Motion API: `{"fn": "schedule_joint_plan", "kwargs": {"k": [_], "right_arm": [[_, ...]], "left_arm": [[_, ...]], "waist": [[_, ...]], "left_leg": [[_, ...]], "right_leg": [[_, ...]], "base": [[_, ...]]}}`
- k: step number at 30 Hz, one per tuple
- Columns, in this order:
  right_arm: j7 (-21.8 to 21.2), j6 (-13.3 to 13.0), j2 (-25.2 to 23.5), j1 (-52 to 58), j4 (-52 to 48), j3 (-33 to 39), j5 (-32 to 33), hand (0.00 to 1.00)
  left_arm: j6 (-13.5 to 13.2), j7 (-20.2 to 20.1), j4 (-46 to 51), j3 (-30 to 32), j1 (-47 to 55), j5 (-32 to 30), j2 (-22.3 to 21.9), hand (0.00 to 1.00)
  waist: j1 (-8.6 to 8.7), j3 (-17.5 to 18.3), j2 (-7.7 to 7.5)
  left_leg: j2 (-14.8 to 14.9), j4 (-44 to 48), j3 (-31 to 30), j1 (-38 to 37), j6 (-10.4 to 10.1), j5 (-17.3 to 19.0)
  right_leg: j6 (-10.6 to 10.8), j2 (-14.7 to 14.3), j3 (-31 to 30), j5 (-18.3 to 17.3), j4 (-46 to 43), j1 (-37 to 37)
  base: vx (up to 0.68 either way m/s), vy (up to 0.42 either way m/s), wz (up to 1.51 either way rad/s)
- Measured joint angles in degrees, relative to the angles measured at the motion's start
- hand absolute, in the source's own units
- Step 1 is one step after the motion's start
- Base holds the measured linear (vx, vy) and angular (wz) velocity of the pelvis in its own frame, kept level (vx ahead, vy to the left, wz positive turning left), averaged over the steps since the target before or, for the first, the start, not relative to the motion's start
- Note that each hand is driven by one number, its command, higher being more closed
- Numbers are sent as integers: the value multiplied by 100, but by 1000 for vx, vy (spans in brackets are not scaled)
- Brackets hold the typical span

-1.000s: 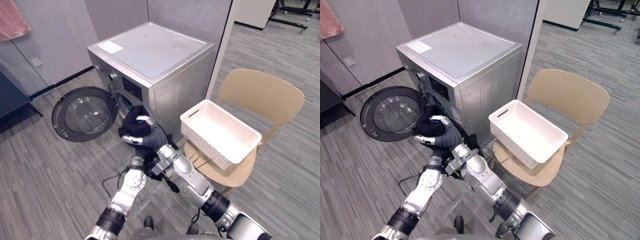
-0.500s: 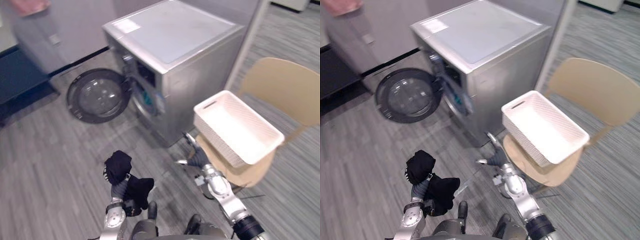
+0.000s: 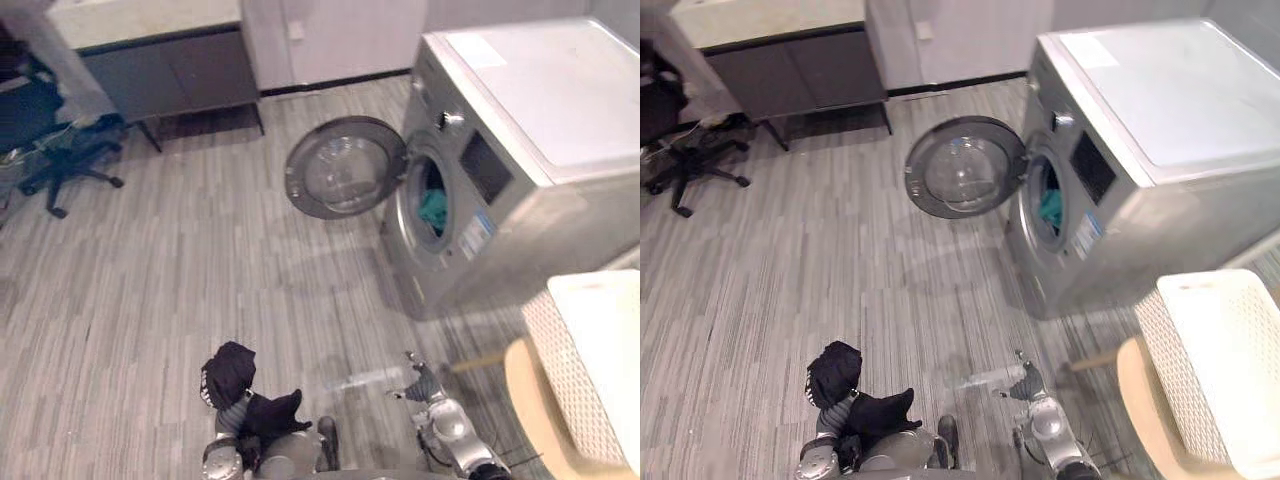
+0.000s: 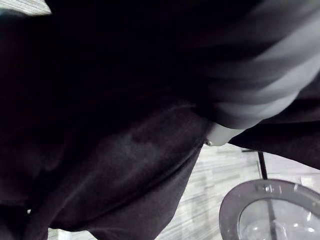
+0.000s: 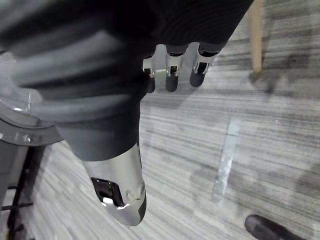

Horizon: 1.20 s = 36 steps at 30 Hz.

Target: Pick up the laundry basket with both hands and put the clothes into the washing machine.

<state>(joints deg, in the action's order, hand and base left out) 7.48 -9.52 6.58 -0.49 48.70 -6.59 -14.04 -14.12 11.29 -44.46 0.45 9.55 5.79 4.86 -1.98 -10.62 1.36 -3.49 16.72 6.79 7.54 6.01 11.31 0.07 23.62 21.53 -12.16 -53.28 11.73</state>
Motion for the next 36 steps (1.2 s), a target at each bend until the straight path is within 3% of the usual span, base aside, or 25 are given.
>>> {"fn": "schedule_joint_plan", "kwargs": {"k": [1, 4, 5, 6, 7, 9, 10, 11, 12, 13, 14, 15, 16, 19, 22, 23, 25, 26, 27, 29, 31, 33, 34, 36], "right_arm": [[0, 0, 5, -6, -3, 7, 14, 0], [3, -1, 5, -22, -11, 136, 209, 0], [3, 1, 31, -25, -9, 205, 274, 0], [3, 2, 30, -22, -10, 226, 280, 0], [3, 3, 30, -23, -15, 231, 280, 0], [1, 5, 0, 14, -33, 239, 282, 0], [-4, 5, -19, 38, -50, 256, 314, 0], [-6, 20, 8, -24, -70, 326, 367, 0], [-3, 18, 1, -88, -95, 343, 392, 0], [0, 18, 1, -168, -123, 344, 401, 0], [5, 15, -4, -176, -134, 338, 420, 0], [11, 19, -59, -168, -124, 368, 448, 0], [14, 20, -58, -176, -125, 401, 451, 0], [87, 16, -36, -224, -196, 549, 455, 0], [124, 17, -96, -269, -219, 583, 444, 0], [128, 12, -131, -257, -228, 617, 440, 0], [130, 3, -117, -216, -228, 611, 430, 0], [135, -2, -44, -138, -229, 610, 419, 0], [149, 43, -104, -129, -190, 632, 419, 0], [141, 48, -262, 94, -230, 600, 391, 0], [135, 88, -341, 202, -216, 570, 382, 0], [127, 92, -392, 120, -57, 456, 390, 0], [117, 102, -405, -2, 62, 371, 380, 0], [115, 104, -404, -65, 84, 353, 367, 0]], "left_arm": [[1, 7, 15, -1, -54, 1, 66, 100], [15, 5, 12, -62, -112, 6, 98, 100], [16, -10, 3, -127, -207, 3, 75, 100], [15, -10, -2, -202, -242, 1, 92, 100], [14, -10, -6, -229, -249, 0, 95, 100], [-3, -21, -23, -232, -208, -3, 106, 100], [-7, -22, -27, -233, -181, -3, 113, 100], [10, -16, -91, -239, -191, -1, -15, 100], [16, -17, -93, -234, -146, -1, -47, 100], [27, -34, -96, -232, -92, -2, -97, 100], [31, -55, -96, -231, -89, -2, -117, 100], [34, -125, -106, -241, -119, -2, -149, 100], [30, -138, -95, -266, -218, -2, -181, 100], [2, -142, -49, -266, -430, -12, -297, 100], [3, -225, -51, -307, -454, -85, -305, 100], [5, -253, -54, -374, -465, -107, -302, 100], [5, -255, -64, -492, -507, -140, -308, 100], [6, -263, -126, -566, -534, -147, -384, 100], [27, -266, -330, -684, -703, -149, -346, 100], [39, -287, -333, -858, -860, -157, -126, 100], [39, -323, -327, -950, -948, -172, -19, 100], [41, -339, -299, -926, -940, -184, 46, 100], [42, -349, -259, -929, -954, -202, 99, 100], [47, -350, -185, -926, -978, -216, 135, 100]], "waist": [[108, -69, -105], [120, -169, -133], [144, -229, -88], [163, -246, -69], [191, -223, -138], [345, -227, -159], [420, -217, -193], [393, -218, 8], [368, -242, 85], [321, -296, 215], [275, -317, 220], [223, -340, 187], [184, -364, 143], [105, -416, 59], [101, -446, 47], [108, -446, 50], [101, -425, 135], [112, -376, 443], [105, -410, 299], [129, -363, -68], [123, -289, -195], [107, -278, -211], [120, -276, -209], [138, -255, -164]], "left_leg": [[-69, -87, -273, -132, 9, 25], [-169, -206, -486, -396, -121, 153], [-144, -274, -622, -655, -190, 202], [-146, -368, -751, -840, -294, 263], [-142, -435, -839, -991, -387, 319], [-55, -365, -945, -1349, -841, 593], [-54, -89, -955, -1299, -959, 663], [234, 804, -713, -940, -1121, 639], [414, 1415, -469, -707, -1293, 520], [780, 2550, -107, -335, -1306, 12], [955, 3022, -5, -142, -1247, -157], [1215, 3757, 195, 130, -1039, -11], [1244, 3892, 302, 294, -955, 98], [1046, 3226, 261, 697, -932, 430], [634, 1362, -672, 905, -1015, 394], [523, 574, -1228, 899, -1211, 235], [566, -144, -1748, 863, -1376, -168], [890, -273, -1907, 828, -1417, -878], [879, -81, -1643, 828, -1234, -1001], [697, -359, -1116, 583, -1131, -910], [649, -474, -656, 433, -1011, -845], [723, -629, 148, 174, -735, -839], [765, -785, 639, 14, -689, -854], [870, -889, 1119, -73, -656, -848]], "right_leg": [[149, -386, -360, -274, -29, 372], [251, -666, -368, -371, 648, 1009], [424, -901, -206, -126, 1955, 1261], [429, -999, -122, 217, 2740, 1308], [380, -1074, -137, 413, 3032, 1365], [-131, -1192, -106, 927, 3080, 1327], [-414, -1190, -133, 1382, 3036, 1265], [-446, -1400, -74, 1126, 2909, 1193], [-502, -1558, -97, 1021, 3010, 1060], [-620, -1893, -155, 938, 3289, 721], [-664, -2020, -235, 913, 3442, 535], [-710, -2225, -375, 880, 3738, 111], [-713, -2284, -514, 878, 3964, -194], [-697, -2313, -998, 874, 4375, -694], [-569, -2339, -1600, 797, 4451, -978], [-445, -2346, -1878, 722, 4457, -1041], [-258, -2441, -2196, 609, 4444, -1075], [-35, -2722, -2510, 457, 4416, -1077], [121, -2636, -2779, 309, 4174, -1022], [308, -2334, -3041, 120, 3893, -786], [359, -2149, -3044, 137, 3804, -632], [407, -1779, -2155, 239, 3765, -500], [345, -1477, -1010, 291, 3786, -438], [217, -1148, 260, 444, 3865, -445]], "base": [[193, 39, 89], [323, 29, 60], [456, -39, 62], [555, -67, 76], [591, -170, 84], [643, -251, 94], [547, -245, 52], [553, -235, 9], [552, -209, -51], [575, -172, -68], [568, -142, -91], [664, -161, -72], [529, -124, -68], [433, -40, -83], [314, 97, -111], [290, 169, -121], [239, 221, -133], [281, 402, -176], [272, 469, -154], [113, 282, -101], [65, 195, -116], [64, 187, -182], [60, 118, -177], [65, 51, -167]]}}
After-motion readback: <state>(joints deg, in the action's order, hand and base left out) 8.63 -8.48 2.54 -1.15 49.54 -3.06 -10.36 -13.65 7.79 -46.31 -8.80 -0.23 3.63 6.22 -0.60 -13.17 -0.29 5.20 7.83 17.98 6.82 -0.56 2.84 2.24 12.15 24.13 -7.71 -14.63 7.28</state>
